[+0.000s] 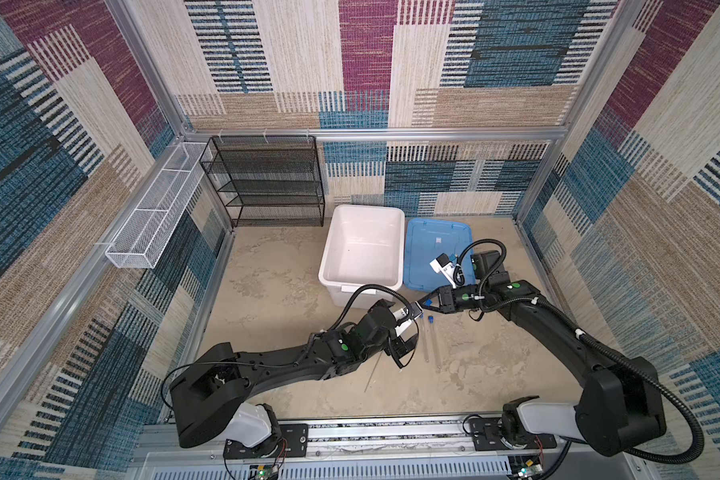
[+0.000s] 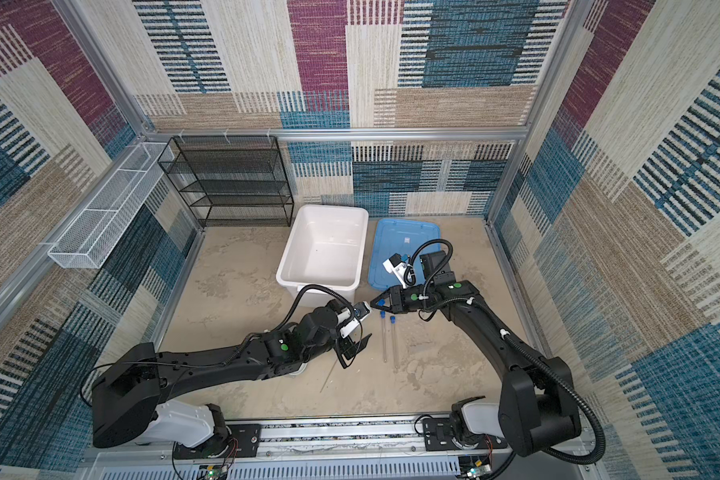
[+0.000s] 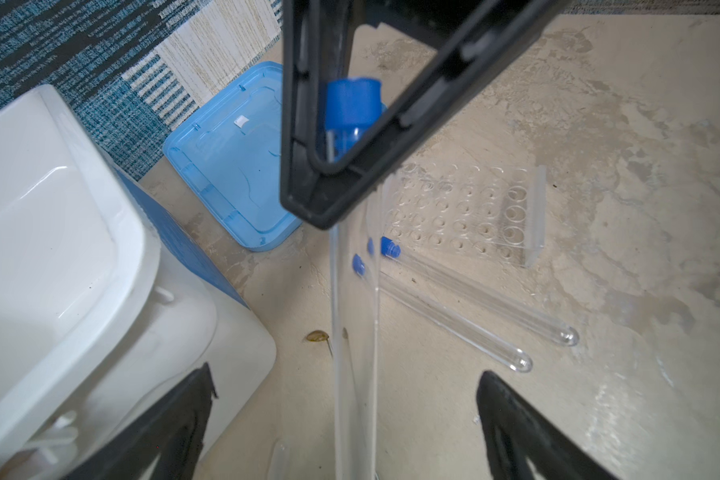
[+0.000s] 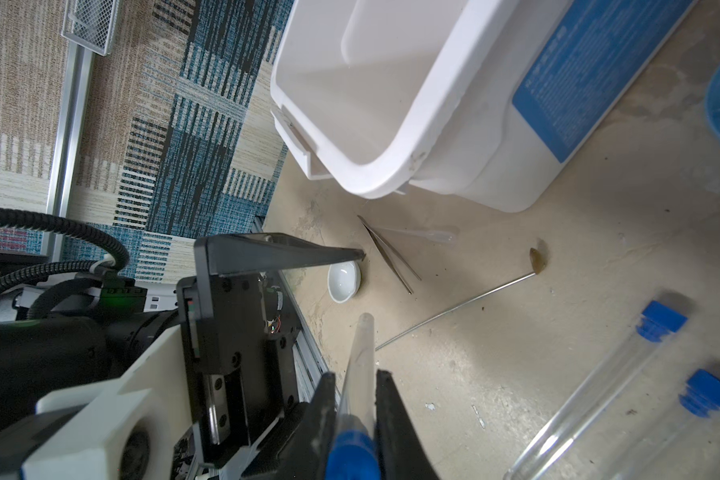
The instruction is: Organize the chemistry lab equipment
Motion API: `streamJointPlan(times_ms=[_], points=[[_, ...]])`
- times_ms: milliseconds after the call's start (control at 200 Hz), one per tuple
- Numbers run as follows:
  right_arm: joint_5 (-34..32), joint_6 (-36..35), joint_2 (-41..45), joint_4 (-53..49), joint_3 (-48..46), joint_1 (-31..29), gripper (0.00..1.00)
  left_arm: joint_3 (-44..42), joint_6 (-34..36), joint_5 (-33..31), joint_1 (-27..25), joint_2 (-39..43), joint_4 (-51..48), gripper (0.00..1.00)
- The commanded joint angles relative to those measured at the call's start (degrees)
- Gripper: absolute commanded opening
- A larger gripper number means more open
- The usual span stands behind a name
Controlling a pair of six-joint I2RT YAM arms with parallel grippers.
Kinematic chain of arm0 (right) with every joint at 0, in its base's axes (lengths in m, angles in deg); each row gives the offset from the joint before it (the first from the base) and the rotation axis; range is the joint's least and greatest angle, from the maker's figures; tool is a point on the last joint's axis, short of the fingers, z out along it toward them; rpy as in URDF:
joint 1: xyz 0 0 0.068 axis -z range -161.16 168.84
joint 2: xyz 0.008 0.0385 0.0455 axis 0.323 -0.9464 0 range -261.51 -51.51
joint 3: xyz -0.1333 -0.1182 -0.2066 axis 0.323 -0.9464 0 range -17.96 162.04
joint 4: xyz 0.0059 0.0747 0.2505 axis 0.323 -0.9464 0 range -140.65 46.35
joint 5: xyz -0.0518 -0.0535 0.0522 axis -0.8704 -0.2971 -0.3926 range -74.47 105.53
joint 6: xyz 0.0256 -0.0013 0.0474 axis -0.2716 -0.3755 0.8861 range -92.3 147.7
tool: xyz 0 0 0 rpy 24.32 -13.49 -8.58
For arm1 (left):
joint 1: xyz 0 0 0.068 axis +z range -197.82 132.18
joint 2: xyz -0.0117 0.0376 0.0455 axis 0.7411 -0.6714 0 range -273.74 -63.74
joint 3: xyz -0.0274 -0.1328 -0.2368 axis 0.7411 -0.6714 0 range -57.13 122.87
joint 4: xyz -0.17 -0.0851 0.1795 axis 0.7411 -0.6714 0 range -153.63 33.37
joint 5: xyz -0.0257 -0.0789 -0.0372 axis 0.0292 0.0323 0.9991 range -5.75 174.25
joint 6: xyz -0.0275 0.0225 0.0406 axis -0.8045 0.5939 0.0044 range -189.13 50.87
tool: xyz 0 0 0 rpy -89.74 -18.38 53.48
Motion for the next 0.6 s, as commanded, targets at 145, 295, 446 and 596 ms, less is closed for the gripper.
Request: streamJointPlan(times_ms=[145,295,446,596], points=[[0.6,-0.1,-0.3,1.2,0.2,-0.1,0.17,-1.8,-4.5,1.6,-0.2,1.0,2.5,0.99],[0.3,-0.1,-0.2,1.1,0.2,0.0,0.17,-1.7,-5.0,1.0,-0.2,2.2,1.6,0.99],[-5.3,-0.8,1.7,0.8,1.4,-0.1,0.17,-0.7,-10.4,-0.6,-0.2,5.6,-0.5,0.99],[-13.8,-1.1,3.0,-1.7,3.7,-0.1,0.17,-0.5,-22.5,1.1,-0.2,10.0,0.2,0.99]])
